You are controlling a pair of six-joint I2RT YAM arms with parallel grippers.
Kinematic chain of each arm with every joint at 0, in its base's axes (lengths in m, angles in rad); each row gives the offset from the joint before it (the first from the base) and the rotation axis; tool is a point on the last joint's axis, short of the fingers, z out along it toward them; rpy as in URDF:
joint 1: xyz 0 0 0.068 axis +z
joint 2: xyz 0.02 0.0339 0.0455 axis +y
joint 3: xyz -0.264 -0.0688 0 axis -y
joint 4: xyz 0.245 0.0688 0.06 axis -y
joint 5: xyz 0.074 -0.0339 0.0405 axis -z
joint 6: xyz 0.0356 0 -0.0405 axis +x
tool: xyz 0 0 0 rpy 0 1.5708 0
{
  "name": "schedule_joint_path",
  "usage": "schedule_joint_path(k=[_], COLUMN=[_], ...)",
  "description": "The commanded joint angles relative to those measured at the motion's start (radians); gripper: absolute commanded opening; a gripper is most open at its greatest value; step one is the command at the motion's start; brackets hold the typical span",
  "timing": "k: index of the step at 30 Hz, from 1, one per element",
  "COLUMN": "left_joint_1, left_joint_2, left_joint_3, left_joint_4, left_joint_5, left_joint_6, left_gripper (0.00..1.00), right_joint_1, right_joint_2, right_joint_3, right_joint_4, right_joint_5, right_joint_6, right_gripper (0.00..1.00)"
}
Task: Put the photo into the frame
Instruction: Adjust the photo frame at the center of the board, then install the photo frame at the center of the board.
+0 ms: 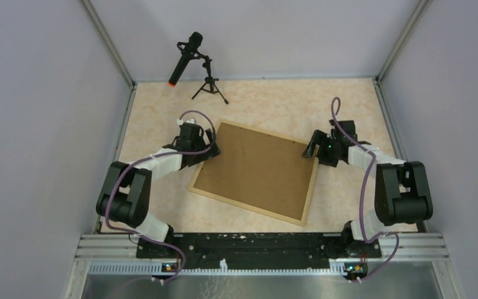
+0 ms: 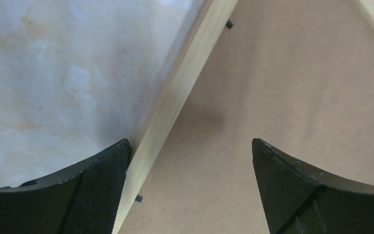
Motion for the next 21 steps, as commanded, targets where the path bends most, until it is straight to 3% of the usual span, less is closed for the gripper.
schedule_joint_path(k=[1,6,11,16,21], left_joint_1=[-0.024,-0.101,-0.101,-0.096,-0.099], left_joint_2=[-0.07,-0.27,-0.424,-0.422,-0.399], left_joint_3=[-0.12,-0.312,-0.416,-0.433,-0.437], left_joint_4=[0.118,0.117,0.124,0.135,0.167], left_joint_5=[0.199,0.157,0.123,0.089,0.104], left_joint_6=[-0.025,-0.066,-0.072,-0.082,-0.078], left_gripper=[0.98,0.98,0.98,0.98,0.98], right_joint_1=[0.071,0.158,0.14,0.039,0.037], right_joint_2=[0.069,0.057,-0.039,-0.153,-0.197], right_joint_3=[0.035,0.07,0.08,0.051,0.046], right_joint_4=[-0.026,-0.105,-0.243,-0.363,-0.46], right_joint_5=[-0.066,-0.022,0.198,0.168,0.15], right_joint_6=[-0.051,-0.065,-0.042,-0.022,-0.011], right_gripper=[0.76,0.73,0.74,0.73,0.65])
